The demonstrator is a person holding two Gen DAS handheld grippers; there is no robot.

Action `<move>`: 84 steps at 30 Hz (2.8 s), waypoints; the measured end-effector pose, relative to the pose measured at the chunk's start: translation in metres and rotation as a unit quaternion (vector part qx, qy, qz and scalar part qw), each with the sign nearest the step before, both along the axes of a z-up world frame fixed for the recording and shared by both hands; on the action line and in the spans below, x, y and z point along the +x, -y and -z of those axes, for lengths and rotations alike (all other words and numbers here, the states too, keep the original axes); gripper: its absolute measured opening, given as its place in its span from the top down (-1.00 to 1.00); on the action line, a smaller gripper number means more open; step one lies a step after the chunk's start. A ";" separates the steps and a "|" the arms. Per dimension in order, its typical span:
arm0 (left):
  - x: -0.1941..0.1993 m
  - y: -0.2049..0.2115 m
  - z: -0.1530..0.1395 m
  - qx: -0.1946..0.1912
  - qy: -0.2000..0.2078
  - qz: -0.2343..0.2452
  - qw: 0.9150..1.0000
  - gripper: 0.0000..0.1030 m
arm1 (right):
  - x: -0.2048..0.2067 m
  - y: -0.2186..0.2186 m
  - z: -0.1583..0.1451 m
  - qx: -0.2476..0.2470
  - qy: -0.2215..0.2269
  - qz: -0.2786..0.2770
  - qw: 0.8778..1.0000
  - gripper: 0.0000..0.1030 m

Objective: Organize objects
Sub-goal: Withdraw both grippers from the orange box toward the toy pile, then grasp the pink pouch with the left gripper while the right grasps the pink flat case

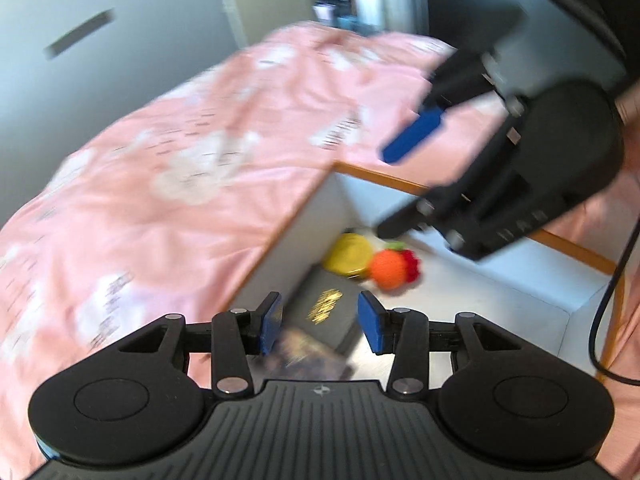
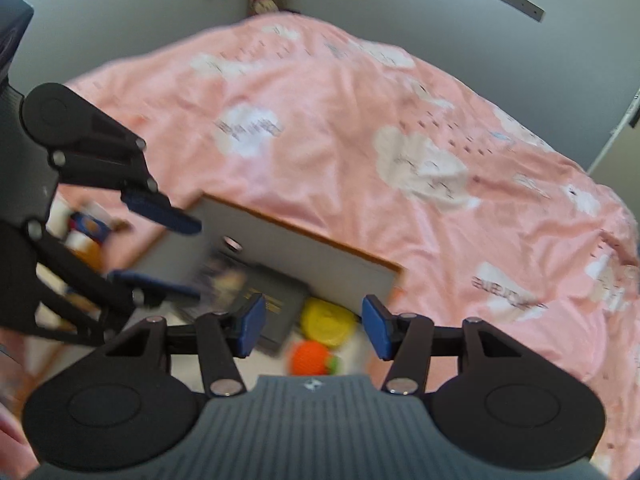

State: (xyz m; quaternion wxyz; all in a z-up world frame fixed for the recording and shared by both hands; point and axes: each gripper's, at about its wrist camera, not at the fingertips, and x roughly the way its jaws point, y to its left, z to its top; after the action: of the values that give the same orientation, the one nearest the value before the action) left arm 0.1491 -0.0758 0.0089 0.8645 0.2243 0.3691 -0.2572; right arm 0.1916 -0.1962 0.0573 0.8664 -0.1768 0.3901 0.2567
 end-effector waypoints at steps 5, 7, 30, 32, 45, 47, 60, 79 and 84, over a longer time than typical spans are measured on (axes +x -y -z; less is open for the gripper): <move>-0.019 -0.038 -0.043 -0.022 0.024 -0.111 0.993 -0.23 | -0.023 -0.034 -0.016 0.073 0.004 -0.023 0.997 -0.22; -0.018 -0.063 -0.044 -0.024 0.019 -0.162 0.986 -0.24 | -0.031 -0.052 -0.019 0.097 0.004 -0.034 0.995 -0.24; -0.162 -0.223 0.044 -0.158 -0.106 -0.482 0.855 -0.24 | -0.094 -0.197 0.084 0.103 -0.165 -0.103 0.976 0.04; -0.162 -0.224 0.048 -0.161 -0.108 -0.484 0.853 -0.25 | -0.095 -0.198 0.087 0.097 -0.163 -0.101 0.977 0.04; -0.160 -0.236 0.067 -0.211 -0.115 -0.492 0.837 -0.28 | -0.088 -0.197 0.100 0.074 -0.158 -0.080 0.981 0.04; -0.160 -0.237 0.068 -0.219 -0.117 -0.491 0.835 -0.13 | -0.088 -0.198 0.100 0.074 -0.160 -0.081 0.981 0.04; -0.167 -0.229 0.049 -0.207 -0.080 -0.491 0.843 0.65 | -0.087 -0.197 0.098 0.072 -0.153 -0.078 0.982 0.04; -0.177 -0.250 0.023 -0.096 -0.019 -0.558 0.824 0.67 | -0.091 -0.251 0.092 0.096 -0.173 -0.179 0.964 0.38; -0.177 -0.253 0.033 -0.093 -0.018 -0.569 0.817 0.59 | -0.082 -0.277 0.106 0.097 -0.195 -0.186 0.958 0.51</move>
State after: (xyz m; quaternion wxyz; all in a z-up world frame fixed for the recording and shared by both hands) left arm -0.0284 0.1775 -0.0242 0.8668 -0.1120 0.4208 0.2429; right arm 0.1100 0.0806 -0.0491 0.7233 -0.1077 0.4849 0.4797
